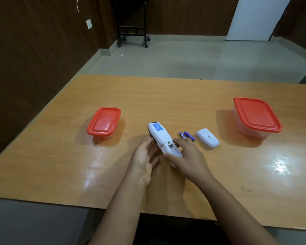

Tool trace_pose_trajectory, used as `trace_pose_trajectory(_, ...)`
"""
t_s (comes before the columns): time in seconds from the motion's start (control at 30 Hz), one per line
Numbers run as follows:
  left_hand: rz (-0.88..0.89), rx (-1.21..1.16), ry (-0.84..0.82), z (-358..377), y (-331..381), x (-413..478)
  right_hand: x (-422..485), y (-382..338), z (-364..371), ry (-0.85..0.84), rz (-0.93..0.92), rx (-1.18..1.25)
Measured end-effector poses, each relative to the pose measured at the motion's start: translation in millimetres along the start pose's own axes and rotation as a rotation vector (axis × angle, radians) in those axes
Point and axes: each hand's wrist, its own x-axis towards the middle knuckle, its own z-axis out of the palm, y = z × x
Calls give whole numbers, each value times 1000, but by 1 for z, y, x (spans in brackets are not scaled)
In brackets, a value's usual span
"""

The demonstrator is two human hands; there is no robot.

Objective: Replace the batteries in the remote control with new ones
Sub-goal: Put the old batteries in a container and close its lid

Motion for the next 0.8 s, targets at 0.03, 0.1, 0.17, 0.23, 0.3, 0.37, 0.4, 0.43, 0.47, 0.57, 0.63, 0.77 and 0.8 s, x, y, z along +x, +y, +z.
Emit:
trace_pose_trajectory(0.03,14,10,34,0,1,0,2,4,-1,12,12,-37)
trace_pose_trajectory(0.1,43,27,98,-1,3,1,7,12,-2,32,30,-106)
trace_pose_trajectory(0.17,70,27,126,-2,5,1,10,15,-2,50,44,-151)
trace_pose_trajectory(0.23,72,19,127,-2,6,0,12,15,0,71,50,-179)
trace_pose_trajectory(0.3,55,5,118,-2,6,-1,15,12,4,97,56,-203)
trace_pose_trajectory(0.37,39,-5,116,-3,6,0,17,9,9,132,63,-228)
trace_pose_trajectory(0.4,35,-9,117,-4,6,0,19,8,11,146,64,-244)
trace_pose_trajectory(0.43,34,-12,118,-5,7,-1,20,8,12,156,63,-259)
trace_pose_trajectory(0.47,34,-13,117,-5,7,-1,20,7,13,164,65,-270)
trace_pose_trajectory(0.57,33,-9,115,-7,7,-2,20,8,14,169,78,-278)
trace_pose_trajectory(0.63,32,-6,111,-7,6,-1,20,8,13,152,86,-262)
trace_pose_trajectory(0.77,38,-9,83,-1,6,-2,19,10,-3,246,83,-76)
trace_pose_trajectory(0.8,42,-2,73,1,6,-3,20,12,-10,304,82,16)
